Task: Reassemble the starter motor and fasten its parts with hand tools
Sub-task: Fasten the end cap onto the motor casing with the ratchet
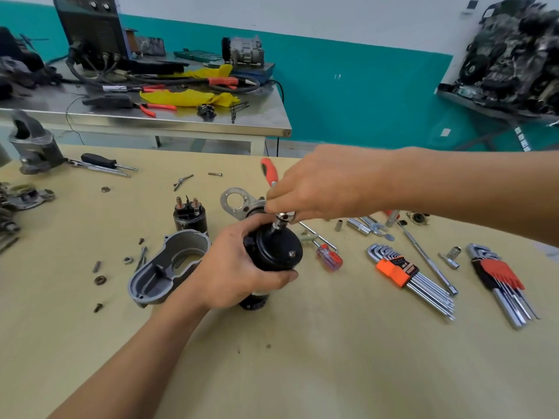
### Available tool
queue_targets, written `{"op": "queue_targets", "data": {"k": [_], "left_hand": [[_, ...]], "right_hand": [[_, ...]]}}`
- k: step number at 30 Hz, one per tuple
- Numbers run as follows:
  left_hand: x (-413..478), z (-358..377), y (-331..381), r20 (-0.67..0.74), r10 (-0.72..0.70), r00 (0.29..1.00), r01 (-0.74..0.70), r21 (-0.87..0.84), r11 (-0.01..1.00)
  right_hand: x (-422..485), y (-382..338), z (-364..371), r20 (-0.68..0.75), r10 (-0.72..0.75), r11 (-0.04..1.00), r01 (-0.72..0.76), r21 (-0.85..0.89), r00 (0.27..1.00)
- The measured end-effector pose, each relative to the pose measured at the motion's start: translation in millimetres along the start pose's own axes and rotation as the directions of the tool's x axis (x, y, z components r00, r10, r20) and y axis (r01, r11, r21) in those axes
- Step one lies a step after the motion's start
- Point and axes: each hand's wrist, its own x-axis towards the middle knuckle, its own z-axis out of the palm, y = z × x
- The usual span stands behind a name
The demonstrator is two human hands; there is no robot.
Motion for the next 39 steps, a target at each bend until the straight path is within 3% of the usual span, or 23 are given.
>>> {"op": "queue_targets", "data": {"k": [3, 6, 8, 10, 12, 14, 16, 18, 20, 21, 22, 24, 26, 28, 30, 31, 32, 33, 34, 35, 36, 37, 39], "left_hand": [[-1, 3, 6, 0.014, 0.022, 1.0, -0.023, 0.032, 0.999], [-2, 8, 10, 0.018, 0.049, 0.999, -0.049, 0.029, 0.998], [-3, 13, 12, 0.002, 0.064, 0.998, -0.064, 0.024, 0.998], [-2, 17, 12, -0.022, 0.055, 0.998, -0.055, 0.017, 0.998], [-2, 21, 12, -0.04, 0.032, 0.999, -0.033, -0.015, 0.999], [-2, 23, 12, -0.044, 0.03, 0.999, -0.031, -0.017, 0.999], [-3, 25, 11, -0.052, 0.039, 0.998, -0.038, 0.019, 0.999], [-4, 25, 10, -0.053, 0.054, 0.997, -0.052, 0.043, 0.998], [-4, 26, 10, -0.045, 0.071, 0.997, -0.068, 0.067, 0.995], [-4, 26, 10, -0.044, 0.08, 0.996, -0.076, 0.088, 0.993], [-4, 27, 9, -0.042, 0.086, 0.995, -0.081, 0.107, 0.991], [-3, 28, 9, -0.048, 0.086, 0.995, -0.079, 0.124, 0.989], [-2, 27, 8, -0.05, 0.078, 0.996, -0.071, 0.125, 0.99], [-2, 27, 7, -0.041, 0.078, 0.996, -0.072, 0.124, 0.99], [-2, 27, 6, -0.041, 0.088, 0.995, -0.082, 0.125, 0.989], [-3, 27, 6, -0.041, 0.094, 0.995, -0.088, 0.125, 0.988], [-3, 28, 6, -0.039, 0.098, 0.994, -0.092, 0.124, 0.988], [-2, 29, 6, -0.032, 0.101, 0.994, -0.097, 0.122, 0.988], [-2, 29, 6, -0.022, 0.109, 0.994, -0.105, 0.124, 0.987], [-1, 30, 7, -0.011, 0.118, 0.993, -0.116, 0.131, 0.985], [-1, 30, 6, -0.004, 0.122, 0.992, -0.121, 0.138, 0.983], [0, 30, 6, -0.005, 0.12, 0.993, -0.118, 0.141, 0.983], [0, 28, 4, -0.031, 0.104, 0.994, -0.099, 0.134, 0.986]], "right_hand": [[-5, -2, -1, 0.017, 0.058, 0.98, -0.06, 0.19, 0.998], [-11, -8, 5, 0.172, 0.241, 0.715, -0.294, 0.634, 0.955], [-16, -14, 10, 0.243, 0.318, 0.578, -0.391, 0.717, 0.916], [-19, -19, 12, 0.176, 0.322, 0.7, -0.359, 0.618, 0.93], [-24, -17, 12, 0.092, 0.231, 0.923, -0.248, 0.296, 0.969], [-29, -14, 11, 0.081, 0.109, 0.994, -0.111, 0.022, 0.991], [-30, -13, 14, 0.064, 0.135, 0.982, -0.142, 0.124, 0.989], [-28, -16, 14, 0.136, 0.276, 0.785, -0.305, 0.539, 0.951], [-27, -21, 17, 0.366, 0.361, 0.356, -0.49, 0.796, 0.858], [-28, -23, 16, 0.441, 0.366, 0.222, -0.537, 0.814, 0.819], [-28, -24, 16, 0.441, 0.372, 0.23, -0.541, 0.809, 0.817], [-30, -23, 17, 0.254, 0.358, 0.626, -0.433, 0.649, 0.899], [-31, -18, 18, 0.109, 0.215, 0.955, -0.232, 0.185, 0.971], [-32, -13, 19, 0.1, 0.08, 0.993, -0.07, -0.096, 0.992], [-33, -12, 25, 0.045, 0.088, 0.995, -0.09, 0.042, 0.995], [-34, -14, 25, 0.034, 0.165, 0.946, -0.168, 0.277, 0.986], [-32, -16, 24, 0.09, 0.264, 0.789, -0.268, 0.553, 0.96], [-32, -18, 25, 0.222, 0.332, 0.512, -0.373, 0.774, 0.917], [-32, -21, 24, 0.393, 0.334, 0.193, -0.47, 0.861, 0.857], [-32, -25, 23, 0.5, 0.323, -0.02, -0.523, 0.852, 0.803], [-32, -28, 22, 0.519, 0.342, -0.058, -0.533, 0.844, 0.783], [-32, -30, 24, 0.446, 0.397, 0.1, -0.521, 0.848, 0.802], [-34, -31, 28, 0.161, 0.409, 0.676, -0.416, 0.608, 0.898]]}}
